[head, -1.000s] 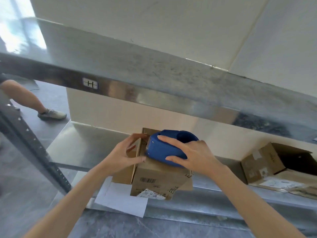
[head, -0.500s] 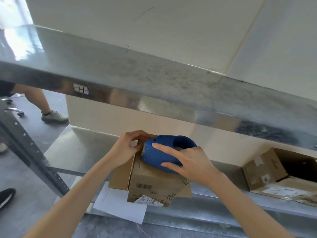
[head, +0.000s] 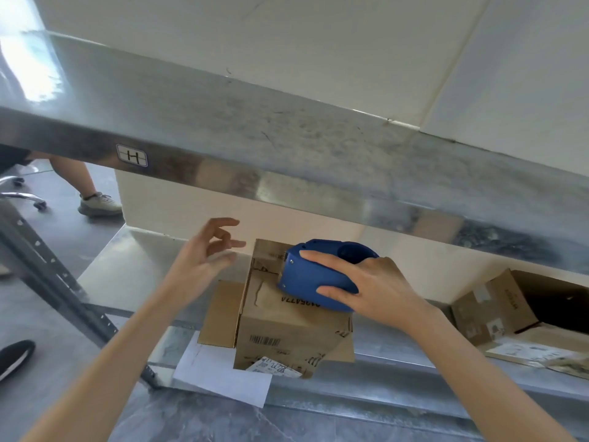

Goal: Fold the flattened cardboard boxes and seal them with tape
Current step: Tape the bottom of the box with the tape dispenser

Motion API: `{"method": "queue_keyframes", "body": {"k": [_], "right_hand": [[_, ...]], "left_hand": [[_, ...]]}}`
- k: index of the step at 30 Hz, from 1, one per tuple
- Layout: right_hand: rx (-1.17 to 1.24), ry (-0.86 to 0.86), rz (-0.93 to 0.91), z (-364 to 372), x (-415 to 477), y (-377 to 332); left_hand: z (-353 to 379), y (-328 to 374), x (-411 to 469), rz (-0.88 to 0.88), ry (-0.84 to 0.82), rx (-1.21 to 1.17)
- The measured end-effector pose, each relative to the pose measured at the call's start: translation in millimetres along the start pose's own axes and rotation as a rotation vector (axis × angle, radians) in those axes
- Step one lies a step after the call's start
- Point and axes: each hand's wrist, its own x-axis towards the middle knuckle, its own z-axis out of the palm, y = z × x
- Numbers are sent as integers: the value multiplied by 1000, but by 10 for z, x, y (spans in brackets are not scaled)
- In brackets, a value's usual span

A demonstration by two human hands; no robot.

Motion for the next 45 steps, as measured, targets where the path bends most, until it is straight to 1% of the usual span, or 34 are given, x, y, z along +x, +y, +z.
{"method": "queue_keyframes", "body": {"k": [1, 3, 5, 8, 16, 20, 27, 30, 36, 38, 42, 45], "right_hand": [[26, -14, -1, 21, 5, 9], [66, -36, 6, 47, 0, 27], [95, -56, 13, 41, 8, 30], [144, -96, 28, 0, 45, 65], [589, -168, 142, -176, -44, 167], [624, -178, 90, -228, -70, 186], [797, -298, 171, -212, 30, 298], [796, -333, 186, -177, 112, 322], [742, -314, 187, -158, 247, 295], [742, -315, 180, -148, 264, 303], [731, -343, 168, -144, 302, 316], [728, -359, 152, -145, 330, 325]], "left_hand": [[74, -4, -46, 0, -26, 1], [233, -33, -154, 15, -36, 77], [339, -77, -230, 40, 11, 129], [343, -84, -235, 40, 72, 136], [352, -107, -195, 15, 73, 219], [347, -136, -192, 25, 78, 244], [360, -143, -236, 34, 84, 268], [377, -89, -255, 45, 93, 281], [406, -15, -280, 37, 98, 260], [404, -8, -293, 6, 116, 207], [392, -7, -261, -81, 249, 83], [404, -41, -224, -183, 268, -41]]}}
